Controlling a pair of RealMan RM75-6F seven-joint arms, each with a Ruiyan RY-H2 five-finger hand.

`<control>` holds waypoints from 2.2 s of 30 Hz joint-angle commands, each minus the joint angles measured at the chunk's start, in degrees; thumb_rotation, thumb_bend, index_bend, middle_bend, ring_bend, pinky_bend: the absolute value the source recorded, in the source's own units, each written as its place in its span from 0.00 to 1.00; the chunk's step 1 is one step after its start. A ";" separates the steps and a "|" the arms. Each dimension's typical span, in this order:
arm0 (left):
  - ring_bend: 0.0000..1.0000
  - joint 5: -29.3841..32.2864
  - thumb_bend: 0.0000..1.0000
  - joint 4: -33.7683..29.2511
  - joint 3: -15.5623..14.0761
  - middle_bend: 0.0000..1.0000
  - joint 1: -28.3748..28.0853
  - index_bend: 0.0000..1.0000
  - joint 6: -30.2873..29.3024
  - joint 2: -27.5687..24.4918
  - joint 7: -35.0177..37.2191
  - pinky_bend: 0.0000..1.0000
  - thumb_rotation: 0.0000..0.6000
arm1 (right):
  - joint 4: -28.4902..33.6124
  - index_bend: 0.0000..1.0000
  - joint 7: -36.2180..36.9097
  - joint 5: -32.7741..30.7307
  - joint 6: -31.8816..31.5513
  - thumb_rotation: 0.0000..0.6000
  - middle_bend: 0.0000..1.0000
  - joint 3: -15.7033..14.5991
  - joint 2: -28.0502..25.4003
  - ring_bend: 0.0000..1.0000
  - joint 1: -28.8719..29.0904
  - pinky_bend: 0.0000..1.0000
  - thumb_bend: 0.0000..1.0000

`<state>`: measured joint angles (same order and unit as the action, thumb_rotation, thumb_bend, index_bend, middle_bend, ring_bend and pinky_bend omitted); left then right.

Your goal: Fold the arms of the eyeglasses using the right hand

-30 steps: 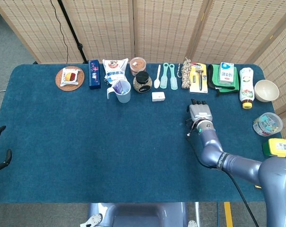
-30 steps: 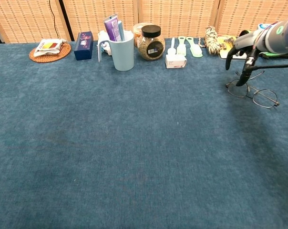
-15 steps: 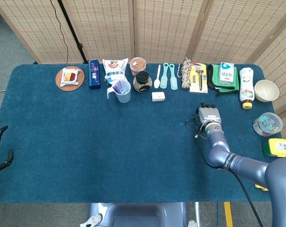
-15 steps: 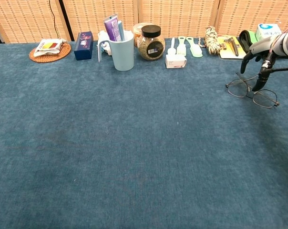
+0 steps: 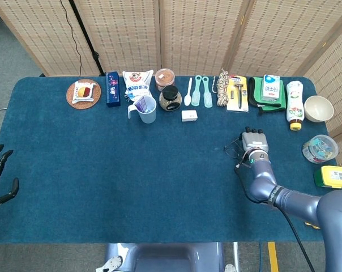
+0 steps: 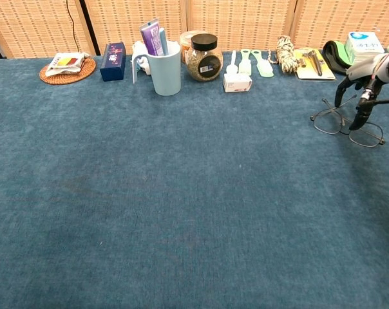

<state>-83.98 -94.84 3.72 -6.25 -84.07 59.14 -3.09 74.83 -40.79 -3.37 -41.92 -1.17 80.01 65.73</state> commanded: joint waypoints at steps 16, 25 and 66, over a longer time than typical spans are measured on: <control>0.00 0.29 0.50 -0.24 -0.26 0.00 0.59 0.12 -0.55 -0.47 -0.27 0.04 0.64 | -0.51 0.13 -1.09 1.99 2.06 1.00 0.00 1.56 -0.29 0.00 0.76 0.00 0.24; 0.00 0.29 0.50 -0.20 -0.23 0.00 0.38 0.12 -0.24 -0.36 -0.22 0.04 0.64 | -0.34 0.10 -2.54 -0.62 1.99 1.00 0.00 1.05 0.13 0.00 2.01 0.00 0.24; 0.00 0.36 0.50 -0.03 -0.12 0.00 0.40 0.12 -0.38 -0.68 0.05 0.04 0.64 | -7.28 0.22 -5.42 -0.78 2.06 1.00 0.00 0.68 5.61 0.00 0.26 0.00 0.24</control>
<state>-83.63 -94.87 3.60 -5.85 -84.44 58.46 -3.04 67.60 -46.20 -4.21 -39.82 -0.52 85.58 66.03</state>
